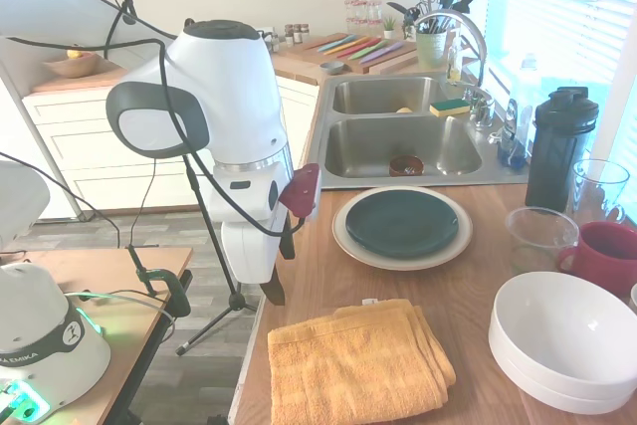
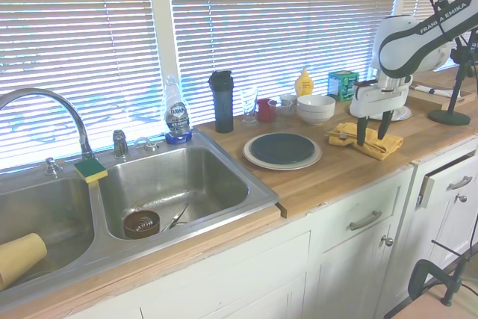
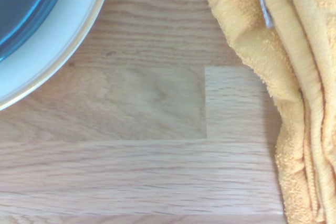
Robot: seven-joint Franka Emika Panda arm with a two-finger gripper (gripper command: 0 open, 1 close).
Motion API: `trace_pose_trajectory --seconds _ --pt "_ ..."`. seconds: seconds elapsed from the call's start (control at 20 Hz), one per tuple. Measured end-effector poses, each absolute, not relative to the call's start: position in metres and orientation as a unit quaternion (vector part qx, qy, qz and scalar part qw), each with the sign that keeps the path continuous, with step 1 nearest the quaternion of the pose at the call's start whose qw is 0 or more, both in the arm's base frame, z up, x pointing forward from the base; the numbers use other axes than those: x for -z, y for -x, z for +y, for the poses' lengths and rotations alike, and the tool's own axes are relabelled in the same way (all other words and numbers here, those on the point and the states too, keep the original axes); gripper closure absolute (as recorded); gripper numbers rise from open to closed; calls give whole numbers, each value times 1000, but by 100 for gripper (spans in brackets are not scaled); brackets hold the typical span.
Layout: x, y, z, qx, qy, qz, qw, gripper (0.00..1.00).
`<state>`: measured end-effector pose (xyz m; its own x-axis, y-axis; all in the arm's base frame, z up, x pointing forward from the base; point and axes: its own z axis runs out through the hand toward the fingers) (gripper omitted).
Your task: Wipe the blue plate in clockwise motion
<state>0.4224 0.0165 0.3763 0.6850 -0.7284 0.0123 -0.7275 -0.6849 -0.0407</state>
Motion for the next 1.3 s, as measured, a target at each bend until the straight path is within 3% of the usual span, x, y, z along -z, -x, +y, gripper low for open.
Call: trace_pose_trajectory --seconds 0.35,0.95,1.3 --pt "-384 -434 2 22 912 408 17 0" --pt "-374 -498 -89 5 885 463 38 0" --pt "-370 -507 -147 -4 875 480 59 0"
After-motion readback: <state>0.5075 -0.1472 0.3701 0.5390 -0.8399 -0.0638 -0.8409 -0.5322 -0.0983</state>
